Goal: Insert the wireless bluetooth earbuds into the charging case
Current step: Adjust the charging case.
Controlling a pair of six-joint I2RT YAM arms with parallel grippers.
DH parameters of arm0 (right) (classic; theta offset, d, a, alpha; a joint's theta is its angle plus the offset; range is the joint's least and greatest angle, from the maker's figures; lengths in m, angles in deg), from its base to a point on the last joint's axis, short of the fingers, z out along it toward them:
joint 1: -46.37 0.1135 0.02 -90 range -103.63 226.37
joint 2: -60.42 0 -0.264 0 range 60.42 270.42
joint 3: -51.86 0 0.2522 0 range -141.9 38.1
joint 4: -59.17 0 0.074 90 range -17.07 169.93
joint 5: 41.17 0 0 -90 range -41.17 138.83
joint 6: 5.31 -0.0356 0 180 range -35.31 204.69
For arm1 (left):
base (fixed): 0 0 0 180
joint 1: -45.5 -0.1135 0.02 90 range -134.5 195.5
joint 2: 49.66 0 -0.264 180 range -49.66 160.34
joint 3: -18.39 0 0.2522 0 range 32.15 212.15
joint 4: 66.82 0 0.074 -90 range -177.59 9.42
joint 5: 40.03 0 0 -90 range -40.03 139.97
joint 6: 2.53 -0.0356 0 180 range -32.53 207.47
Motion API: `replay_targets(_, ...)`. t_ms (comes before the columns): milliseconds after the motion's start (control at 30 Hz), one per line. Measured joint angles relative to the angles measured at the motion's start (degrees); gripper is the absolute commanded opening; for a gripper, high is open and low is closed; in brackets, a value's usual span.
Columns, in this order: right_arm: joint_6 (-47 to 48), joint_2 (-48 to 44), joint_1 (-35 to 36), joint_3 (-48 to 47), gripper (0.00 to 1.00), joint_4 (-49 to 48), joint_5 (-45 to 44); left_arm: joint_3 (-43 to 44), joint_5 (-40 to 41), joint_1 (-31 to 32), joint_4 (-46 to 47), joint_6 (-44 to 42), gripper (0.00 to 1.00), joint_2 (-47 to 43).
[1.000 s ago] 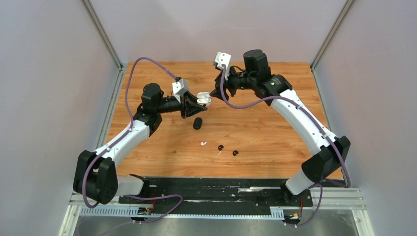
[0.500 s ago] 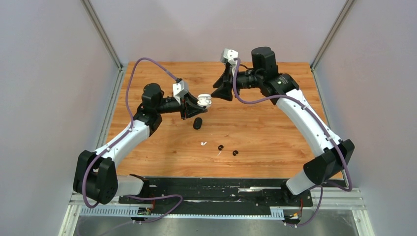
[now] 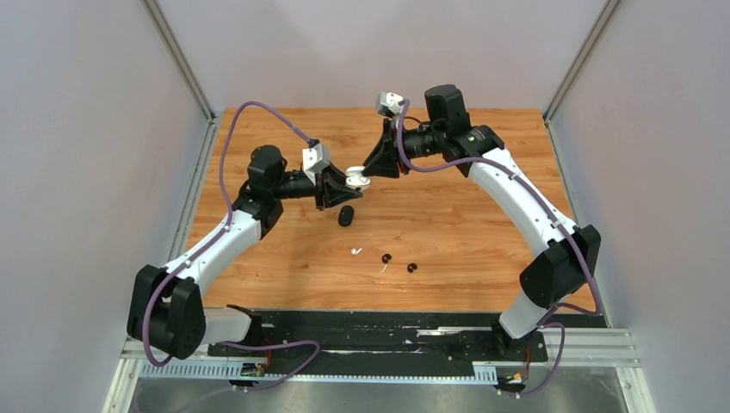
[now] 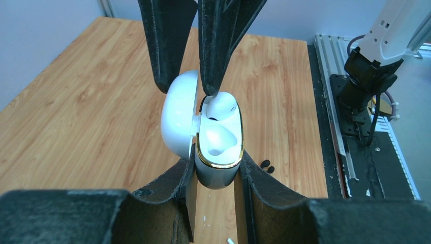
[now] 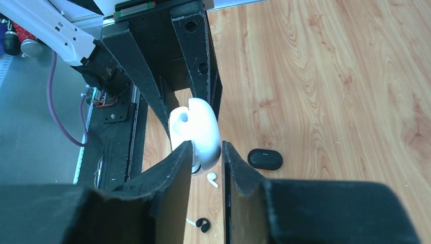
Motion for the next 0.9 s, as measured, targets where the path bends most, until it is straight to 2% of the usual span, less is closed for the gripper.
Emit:
replay_targets(267,0.0,0.3,0.0,0.0,0.22,0.0,1.4,0.0,-0.3,0.0,0.0,-1.2,0.00,0.0)
replay_targets(367,0.0,0.4,-0.1,0.0,0.26,0.0,1.4,0.0,-0.3,0.0,-0.1,-1.2,0.00,0.0)
replay_targets(700,0.0,1.0,-0.1,0.0,0.31,-0.1,1.0,0.0,-0.2,0.0,-0.1,-1.2,0.00,0.0)
replay_targets(800,0.0,1.2,-0.1,0.0,0.29,-0.1,0.4,0.0,-0.2,0.0,0.0,-1.2,0.00,0.0)
replay_targets(900,-0.2,1.4,-0.1,0.0,0.21,-0.1,0.3,0.0,0.0,0.0,0.0,-1.2,0.00,0.0)
